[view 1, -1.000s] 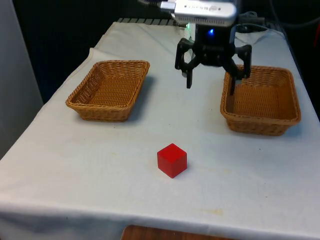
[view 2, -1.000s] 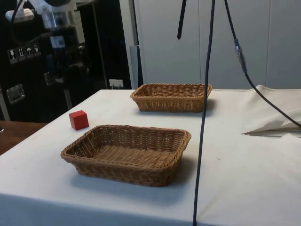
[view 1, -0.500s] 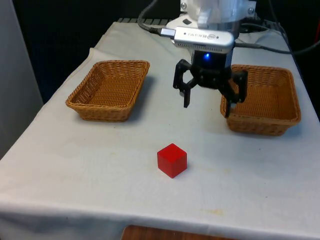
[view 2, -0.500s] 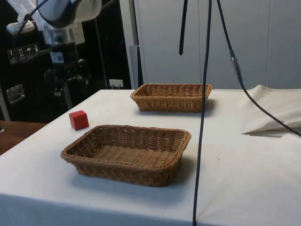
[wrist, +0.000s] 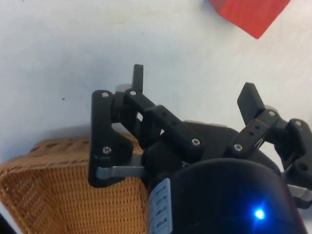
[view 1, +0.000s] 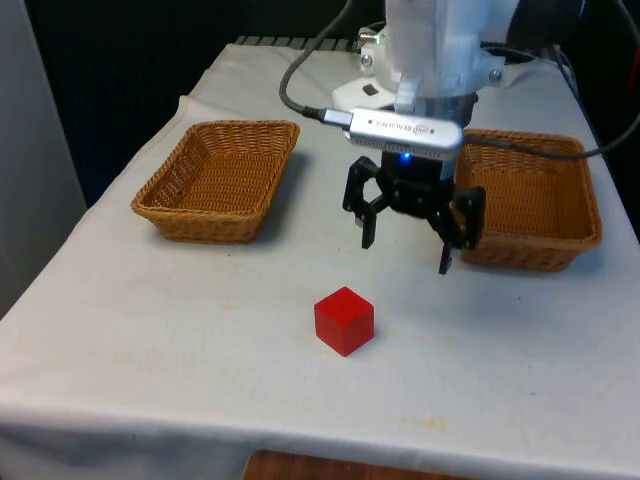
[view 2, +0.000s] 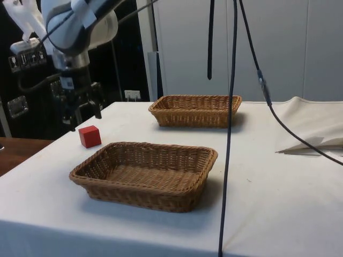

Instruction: Pick up the red cube and place it into the right basket.

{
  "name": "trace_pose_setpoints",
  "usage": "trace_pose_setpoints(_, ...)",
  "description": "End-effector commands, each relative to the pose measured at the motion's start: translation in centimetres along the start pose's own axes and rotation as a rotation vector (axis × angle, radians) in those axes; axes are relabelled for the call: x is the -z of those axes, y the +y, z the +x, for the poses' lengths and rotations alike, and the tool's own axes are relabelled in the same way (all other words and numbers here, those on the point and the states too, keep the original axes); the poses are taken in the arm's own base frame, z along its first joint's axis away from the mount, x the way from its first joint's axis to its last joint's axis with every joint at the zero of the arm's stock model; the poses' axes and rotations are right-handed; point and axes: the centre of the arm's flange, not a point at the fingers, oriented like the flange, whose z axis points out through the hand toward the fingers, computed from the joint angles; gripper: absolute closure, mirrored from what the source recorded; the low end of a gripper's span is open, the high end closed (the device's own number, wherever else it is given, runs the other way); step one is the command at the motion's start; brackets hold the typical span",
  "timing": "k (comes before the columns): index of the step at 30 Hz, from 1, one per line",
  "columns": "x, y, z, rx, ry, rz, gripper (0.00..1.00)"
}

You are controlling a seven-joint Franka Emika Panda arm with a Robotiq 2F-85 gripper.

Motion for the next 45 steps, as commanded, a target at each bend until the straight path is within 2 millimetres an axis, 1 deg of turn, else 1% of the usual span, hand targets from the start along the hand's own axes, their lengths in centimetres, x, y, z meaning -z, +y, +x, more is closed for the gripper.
trace_pose_setpoints(1,-0.6,0.1,0.1,-0.014,0.006,0.004,0.0)
trace_pose_setpoints(3,-1.4,0.2,0.1,-0.025,0.007,0.001,0.0)
trace_pose_setpoints(4,-1.1,0.1,0.0,-0.017,0.004,-0.006,0.0)
trace_pose_setpoints(6,-2.2,0.4,0.3,-0.038,0.01,-0.002,0.0)
trace_pose_setpoints(12,-4.0,0.7,0.7,-0.057,0.012,-0.009,0.0)
trace_pose_setpoints(13,-3.7,0.7,0.5,-0.052,0.016,-0.017,0.0)
trace_pose_setpoints(14,-4.4,0.9,0.9,-0.063,0.012,-0.009,0.0)
trace_pose_setpoints(18,-5.2,1.3,1.5,-0.072,0.015,-0.013,0.0)
trace_pose_setpoints(21,-5.4,1.6,1.9,-0.076,0.02,-0.017,0.0)
trace_pose_setpoints(22,-5.3,1.4,1.8,-0.071,0.028,-0.019,0.0)
trace_pose_setpoints(24,-5.6,2.1,2.4,-0.084,0.024,-0.022,0.0)
trace_pose_setpoints(31,-5.9,3.3,3.1,-0.099,0.031,-0.038,0.0)
trace_pose_setpoints(32,-5.7,3.2,3.0,-0.093,0.044,-0.039,0.0)
trace_pose_setpoints(39,-6.4,4.6,3.8,-0.109,0.038,-0.042,0.0)
trace_pose_setpoints(40,-6.2,4.7,3.5,-0.109,0.045,-0.049,0.0)
trace_pose_setpoints(41,-6.4,4.7,3.8,-0.111,0.038,-0.041,0.0)
trace_pose_setpoints(45,-6.8,5.0,4.2,-0.115,0.04,-0.033,0.0)
